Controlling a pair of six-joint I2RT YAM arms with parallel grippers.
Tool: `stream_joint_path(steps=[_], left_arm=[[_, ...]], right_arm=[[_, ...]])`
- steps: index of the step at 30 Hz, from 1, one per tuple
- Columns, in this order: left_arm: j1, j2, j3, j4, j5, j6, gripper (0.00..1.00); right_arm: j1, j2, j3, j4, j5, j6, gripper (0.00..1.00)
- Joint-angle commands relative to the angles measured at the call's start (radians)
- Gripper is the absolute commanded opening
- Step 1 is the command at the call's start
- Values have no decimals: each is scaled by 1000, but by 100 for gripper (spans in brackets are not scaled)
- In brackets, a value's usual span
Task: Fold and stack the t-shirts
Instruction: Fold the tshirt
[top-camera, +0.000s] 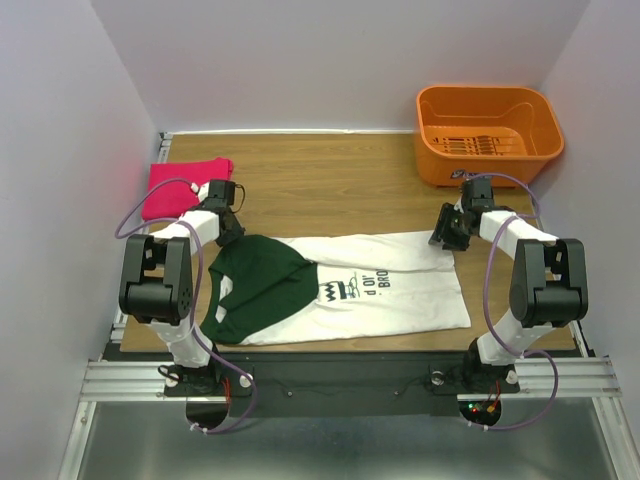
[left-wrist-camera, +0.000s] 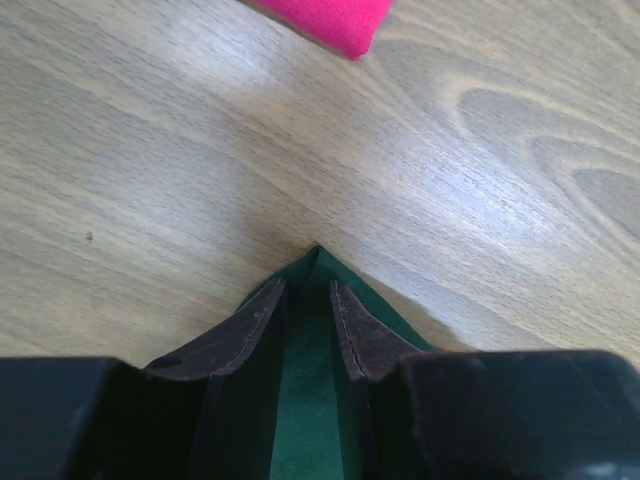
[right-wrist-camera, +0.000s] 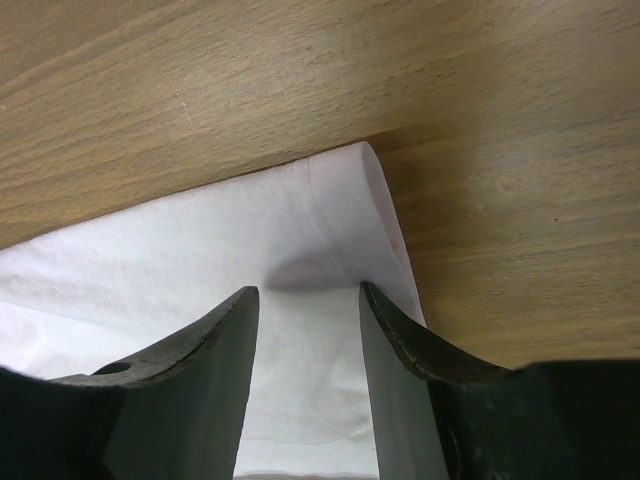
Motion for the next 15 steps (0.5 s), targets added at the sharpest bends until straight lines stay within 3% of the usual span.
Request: stream_joint_path(steps=[1,5,10,15], left_arm=[[3,17,-7,11,-3,7,34],[6,31,-13,11,-12,7,29],[18,14,-8,-4,-55,10,8],[51,-13,-2,-25,-96,21,3]], right_arm=[[-3,8,-17,34,27,-13,51],[-4,9,-21,35,35,-12,51],[-4,17,-27,35,64,-5,50],[-12,43,-33,34,101,15,46]])
